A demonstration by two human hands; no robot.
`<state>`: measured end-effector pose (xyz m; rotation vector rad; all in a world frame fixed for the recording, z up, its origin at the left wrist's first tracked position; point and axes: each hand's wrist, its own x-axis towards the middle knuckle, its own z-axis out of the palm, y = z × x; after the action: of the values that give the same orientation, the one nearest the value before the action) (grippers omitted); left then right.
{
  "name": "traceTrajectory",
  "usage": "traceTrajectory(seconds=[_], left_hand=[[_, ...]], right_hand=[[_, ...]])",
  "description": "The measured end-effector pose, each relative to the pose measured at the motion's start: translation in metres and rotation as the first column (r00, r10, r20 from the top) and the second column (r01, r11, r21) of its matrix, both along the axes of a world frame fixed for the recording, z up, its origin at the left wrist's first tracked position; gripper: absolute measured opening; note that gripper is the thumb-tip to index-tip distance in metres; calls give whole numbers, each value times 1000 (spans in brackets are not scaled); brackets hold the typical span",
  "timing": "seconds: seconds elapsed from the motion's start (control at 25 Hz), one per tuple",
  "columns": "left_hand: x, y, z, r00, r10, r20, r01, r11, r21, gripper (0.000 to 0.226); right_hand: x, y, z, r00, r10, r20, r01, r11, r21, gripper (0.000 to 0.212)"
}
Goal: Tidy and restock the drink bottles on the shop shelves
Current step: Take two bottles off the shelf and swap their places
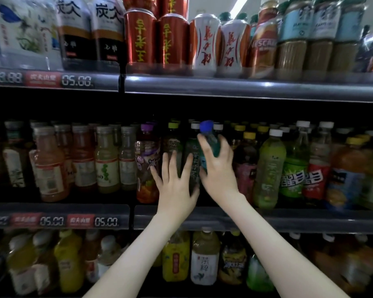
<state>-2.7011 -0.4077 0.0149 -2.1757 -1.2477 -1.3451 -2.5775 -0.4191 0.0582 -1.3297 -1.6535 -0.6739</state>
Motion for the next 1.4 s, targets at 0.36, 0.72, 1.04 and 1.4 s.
traceTrajectory(seconds=[0.36,0.72,1.04,1.4], left_hand=[[26,-87,15,680,-639,361,717,683,-142,100],[172,-196,0,629,-724,284,774,614,-151,102],[390,-264,17,637,-758,139,750,568,-340,89],[506,-192,21,839,-543,37,543,830,-127,49]], right_hand=[[-1,-129,14,939,318,-128,-302,944,133,82],[153,-273,4,817,280,-504,-380,919,-107,101],[377,-350,-4,750,18,-661,-90,993,-75,79],[530,-322,-4,679,56,-732,-58,998,23,63]])
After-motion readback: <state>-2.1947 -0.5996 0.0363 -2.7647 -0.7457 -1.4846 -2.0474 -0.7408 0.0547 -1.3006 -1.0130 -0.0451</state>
